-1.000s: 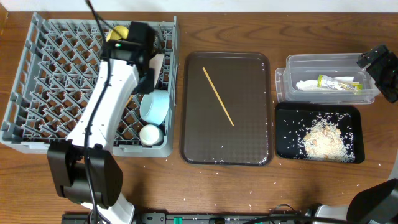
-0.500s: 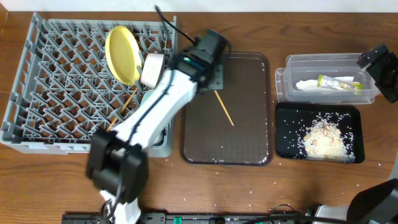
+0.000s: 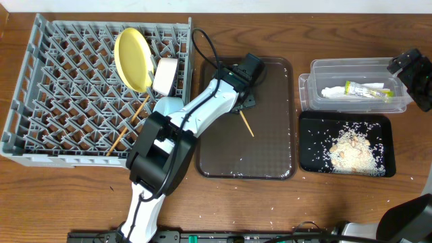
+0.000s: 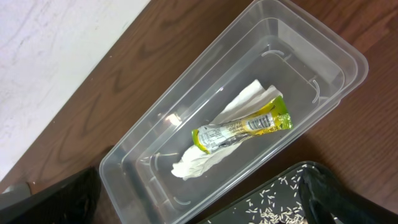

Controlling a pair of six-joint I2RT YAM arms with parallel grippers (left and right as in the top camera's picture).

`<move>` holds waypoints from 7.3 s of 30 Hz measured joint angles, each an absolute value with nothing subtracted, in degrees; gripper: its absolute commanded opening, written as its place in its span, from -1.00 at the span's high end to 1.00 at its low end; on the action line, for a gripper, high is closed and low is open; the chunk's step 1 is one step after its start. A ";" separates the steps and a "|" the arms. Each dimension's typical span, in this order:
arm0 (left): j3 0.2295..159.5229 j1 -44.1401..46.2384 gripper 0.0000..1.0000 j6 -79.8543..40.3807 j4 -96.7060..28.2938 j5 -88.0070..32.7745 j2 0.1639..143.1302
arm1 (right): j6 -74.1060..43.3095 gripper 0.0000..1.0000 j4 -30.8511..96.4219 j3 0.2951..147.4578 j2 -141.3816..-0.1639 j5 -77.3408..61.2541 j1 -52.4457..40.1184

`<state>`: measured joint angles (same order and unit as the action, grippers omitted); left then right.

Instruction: Sort waste into correct bins and load items into the dishwasher

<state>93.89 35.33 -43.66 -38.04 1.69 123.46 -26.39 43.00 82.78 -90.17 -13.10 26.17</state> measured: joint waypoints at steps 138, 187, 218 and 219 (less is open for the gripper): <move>65.10 24.16 -0.84 -7.35 -43.18 0.97 58.81 | -26.55 -0.99 43.00 82.78 -90.17 -13.10 26.17; 1.93 -5.21 -0.86 1.98 -2.44 -9.87 1.98 | -26.55 -0.98 43.03 82.78 -90.17 -13.10 26.17; 1.93 -4.78 -0.86 1.98 -2.46 -9.87 0.69 | -26.57 -0.98 43.03 82.78 -90.17 -13.13 26.17; 1.93 -4.78 -0.86 1.98 -2.44 -9.87 0.69 | -26.55 -0.98 43.03 82.78 -90.17 -13.13 26.17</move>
<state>1.93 -4.78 1.98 -2.44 -9.87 0.69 -26.55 43.03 82.78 -90.17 -13.13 26.17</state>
